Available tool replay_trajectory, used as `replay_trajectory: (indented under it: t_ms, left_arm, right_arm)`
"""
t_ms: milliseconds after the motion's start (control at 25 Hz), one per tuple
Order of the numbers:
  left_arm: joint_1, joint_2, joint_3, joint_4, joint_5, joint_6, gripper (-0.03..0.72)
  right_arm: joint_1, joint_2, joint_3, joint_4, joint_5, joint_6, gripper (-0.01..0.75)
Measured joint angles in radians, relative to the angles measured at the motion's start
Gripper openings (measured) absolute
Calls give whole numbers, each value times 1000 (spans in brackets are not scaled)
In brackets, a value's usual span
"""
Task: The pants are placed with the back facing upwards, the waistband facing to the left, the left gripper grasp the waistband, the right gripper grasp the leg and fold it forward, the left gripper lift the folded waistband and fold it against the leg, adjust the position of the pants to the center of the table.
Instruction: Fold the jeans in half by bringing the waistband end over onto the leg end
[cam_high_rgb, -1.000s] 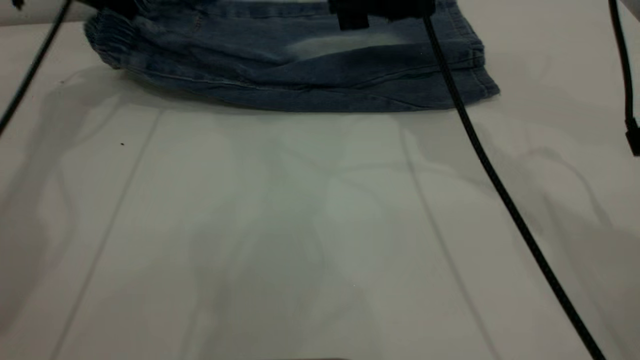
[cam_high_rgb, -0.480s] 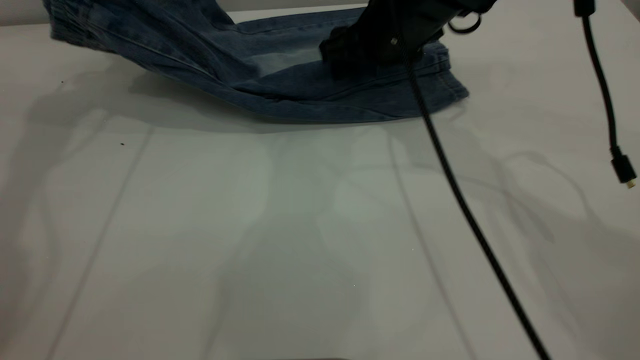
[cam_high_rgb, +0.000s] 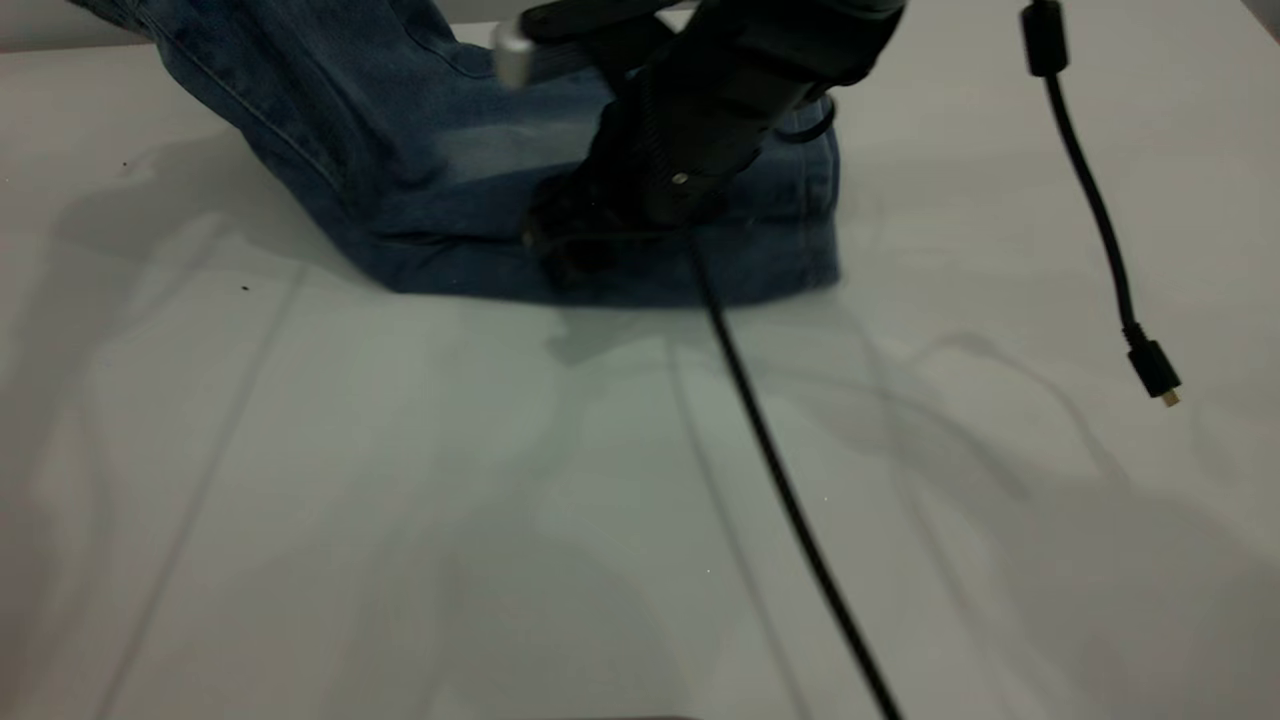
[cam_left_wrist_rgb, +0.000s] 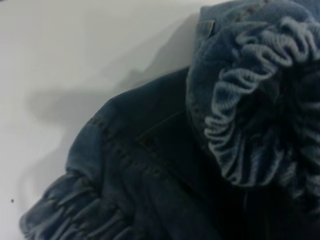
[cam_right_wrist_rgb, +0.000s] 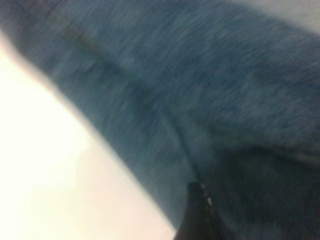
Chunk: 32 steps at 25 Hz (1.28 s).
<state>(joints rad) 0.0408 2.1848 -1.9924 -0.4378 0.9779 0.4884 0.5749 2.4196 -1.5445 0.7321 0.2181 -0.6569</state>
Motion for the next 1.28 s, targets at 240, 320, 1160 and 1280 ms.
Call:
replay_trajectory:
  t_ms: [240, 320, 1160, 1280]
  left_arm:
    - [-58, 0, 0, -2, -8, 19, 71]
    - [-71, 0, -1, -3, -11, 25, 71]
    - [-382, 1, -88, 1, -12, 30, 71]
    - [-430, 33, -90, 0, -41, 40, 71]
  right_arm:
    - [34, -63, 3, -1, 144, -18, 476]
    - [32, -131, 3, -14, 176, -27, 476]
    - [-417, -515, 9, -144, 423, 84, 476]
    - [-479, -593, 10, -144, 446, 92, 476]
